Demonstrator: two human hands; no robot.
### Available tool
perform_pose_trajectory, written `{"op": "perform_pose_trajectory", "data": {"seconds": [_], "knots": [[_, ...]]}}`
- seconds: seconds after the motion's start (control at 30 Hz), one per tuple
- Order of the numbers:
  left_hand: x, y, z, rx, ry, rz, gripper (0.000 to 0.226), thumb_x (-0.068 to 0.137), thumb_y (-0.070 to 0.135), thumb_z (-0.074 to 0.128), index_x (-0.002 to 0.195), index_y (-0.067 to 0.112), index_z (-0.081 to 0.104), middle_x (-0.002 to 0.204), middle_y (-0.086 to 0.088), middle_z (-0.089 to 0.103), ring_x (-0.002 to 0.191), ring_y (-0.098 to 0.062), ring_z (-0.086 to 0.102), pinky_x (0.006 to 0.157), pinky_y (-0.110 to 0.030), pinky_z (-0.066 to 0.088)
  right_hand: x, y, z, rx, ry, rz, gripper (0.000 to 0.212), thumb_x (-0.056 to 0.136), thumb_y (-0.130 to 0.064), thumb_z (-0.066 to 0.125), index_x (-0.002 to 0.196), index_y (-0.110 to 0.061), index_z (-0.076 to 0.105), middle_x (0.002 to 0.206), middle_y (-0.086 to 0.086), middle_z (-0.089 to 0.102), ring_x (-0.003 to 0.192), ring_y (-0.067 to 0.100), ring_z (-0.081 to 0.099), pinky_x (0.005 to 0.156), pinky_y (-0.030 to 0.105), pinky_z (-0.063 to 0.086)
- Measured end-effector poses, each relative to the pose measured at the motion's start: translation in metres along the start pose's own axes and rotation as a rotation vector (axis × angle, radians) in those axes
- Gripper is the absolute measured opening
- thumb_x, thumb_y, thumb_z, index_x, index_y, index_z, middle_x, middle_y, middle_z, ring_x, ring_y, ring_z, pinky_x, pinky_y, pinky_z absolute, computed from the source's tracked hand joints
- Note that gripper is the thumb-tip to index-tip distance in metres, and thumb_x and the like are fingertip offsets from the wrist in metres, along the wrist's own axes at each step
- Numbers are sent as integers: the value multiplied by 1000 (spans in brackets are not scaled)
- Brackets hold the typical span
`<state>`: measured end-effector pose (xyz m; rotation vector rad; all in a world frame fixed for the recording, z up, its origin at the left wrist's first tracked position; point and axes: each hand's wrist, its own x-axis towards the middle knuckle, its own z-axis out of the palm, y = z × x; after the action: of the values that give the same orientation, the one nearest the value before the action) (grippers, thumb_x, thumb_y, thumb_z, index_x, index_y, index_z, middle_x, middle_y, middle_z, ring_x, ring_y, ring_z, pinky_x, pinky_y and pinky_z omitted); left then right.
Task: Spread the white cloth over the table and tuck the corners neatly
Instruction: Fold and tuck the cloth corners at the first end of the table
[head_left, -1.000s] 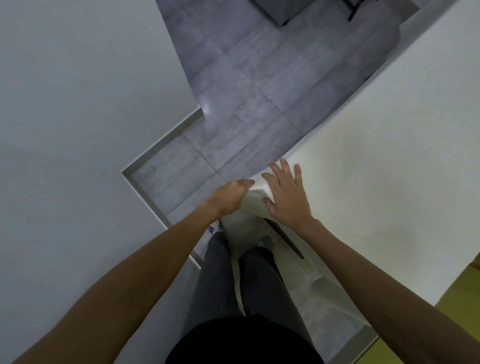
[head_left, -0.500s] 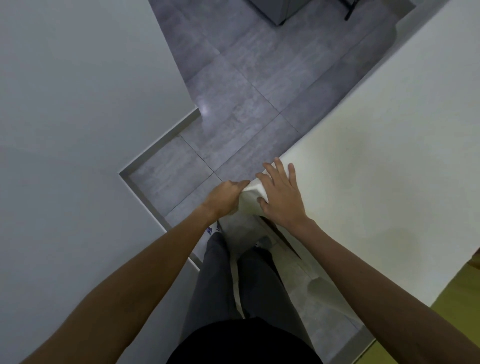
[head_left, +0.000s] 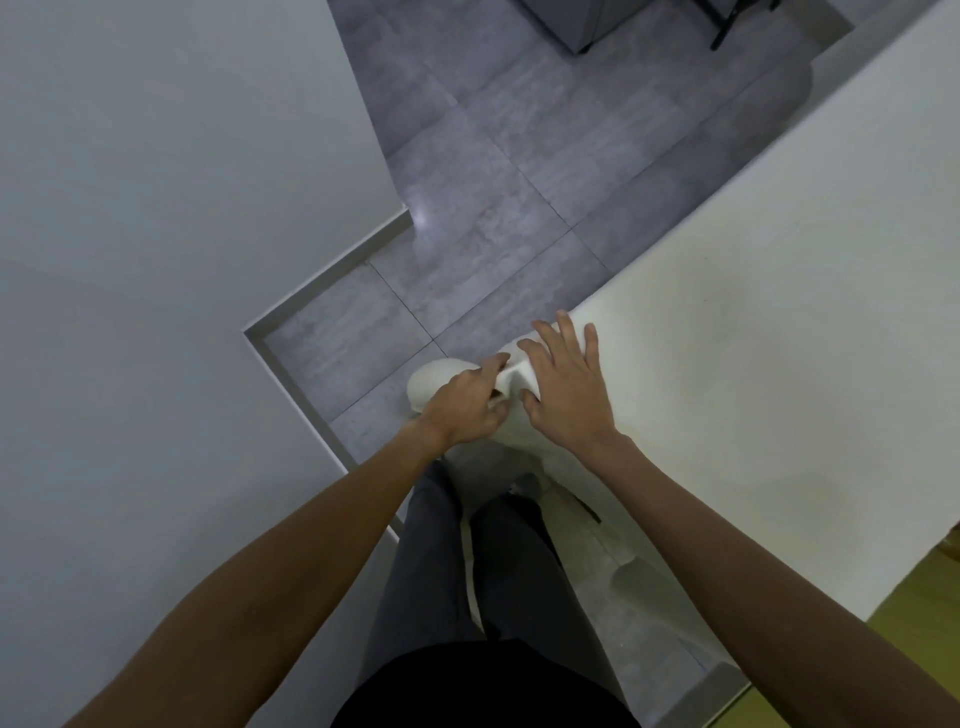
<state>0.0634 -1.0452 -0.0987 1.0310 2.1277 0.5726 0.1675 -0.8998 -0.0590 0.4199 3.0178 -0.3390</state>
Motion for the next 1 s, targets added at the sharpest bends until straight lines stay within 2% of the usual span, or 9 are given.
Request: {"op": "perform_pose_trajectory", "data": {"seconds": [0.03, 0.1, 0.17, 0.27, 0.43, 0.57, 0.77, 0.9, 1.0], "knots": [[3, 2, 2, 12, 32, 5, 45, 90, 30, 55, 131, 14, 47, 103, -11, 70, 84, -29, 67, 72, -43, 56, 0, 0, 0, 0, -2, -1, 62, 78, -32, 74, 133, -13, 52, 150, 15, 44, 146, 39, 28, 118, 63, 18], [7, 0, 2, 75, 82, 46, 30, 93, 21, 55, 121, 11, 60, 96, -14, 72, 80, -31, 67, 72, -45, 56, 0, 1, -1, -4, -8, -3, 65, 77, -31, 75, 134, -12, 51, 150, 16, 44, 146, 40, 28, 117, 64, 18], [5, -4, -6, 160, 84, 72, 29, 89, 11, 60, 119, 11, 63, 96, -14, 72, 81, -30, 68, 71, -37, 56, -1, 1, -1, -11, -12, -9, 68, 76, -31, 77, 135, -12, 51, 150, 16, 43, 146, 40, 28, 117, 64, 19], [0, -17, -20, 253, 26, 84, 32, 86, 4, 58, 118, 9, 59, 95, -15, 71, 82, -32, 67, 66, -31, 47, 0, 0, -3, -23, -25, -8, 70, 75, -30, 77, 136, -13, 50, 151, 15, 42, 147, 39, 26, 118, 63, 17], [-8, -23, -29, 272, -56, 87, 59, 77, -2, 64, 131, 13, 46, 105, -16, 67, 90, -33, 65, 74, -39, 54, 0, 0, -4, -53, -49, -11, 74, 77, -34, 75, 141, -14, 46, 153, 14, 39, 148, 38, 23, 120, 61, 14], [-14, -18, -26, 237, -52, 87, 59, 78, -1, 62, 133, 11, 44, 109, -18, 65, 93, -34, 64, 74, -37, 50, -1, 0, -5, -59, -69, -9, 78, 78, -38, 75, 144, -15, 43, 154, 13, 38, 149, 38, 22, 120, 60, 13], [-21, -20, -27, 187, 9, 66, 54, 87, 7, 61, 136, 9, 40, 117, -20, 63, 98, -33, 64, 82, -41, 53, -1, 2, -8, -71, -77, -9, 81, 78, -46, 74, 143, -12, 41, 149, 11, 43, 147, 36, 26, 120, 58, 15], [-19, -22, -10, 189, 5, -6, 59, 87, 11, 63, 141, 11, 38, 124, -17, 61, 104, -33, 63, 85, -43, 53, 0, 1, -7, -49, -41, -9, 67, 76, -38, 74, 134, -13, 50, 140, 11, 51, 143, 36, 33, 120, 59, 18], [-21, -20, 15, 167, 80, -65, 62, 88, 10, 64, 144, 10, 38, 129, -18, 59, 106, -35, 63, 86, -45, 53, -1, 0, -1, 8, -10, -9, 60, 73, -27, 70, 129, -12, 53, 139, 11, 51, 144, 36, 31, 120, 59, 15]]}}
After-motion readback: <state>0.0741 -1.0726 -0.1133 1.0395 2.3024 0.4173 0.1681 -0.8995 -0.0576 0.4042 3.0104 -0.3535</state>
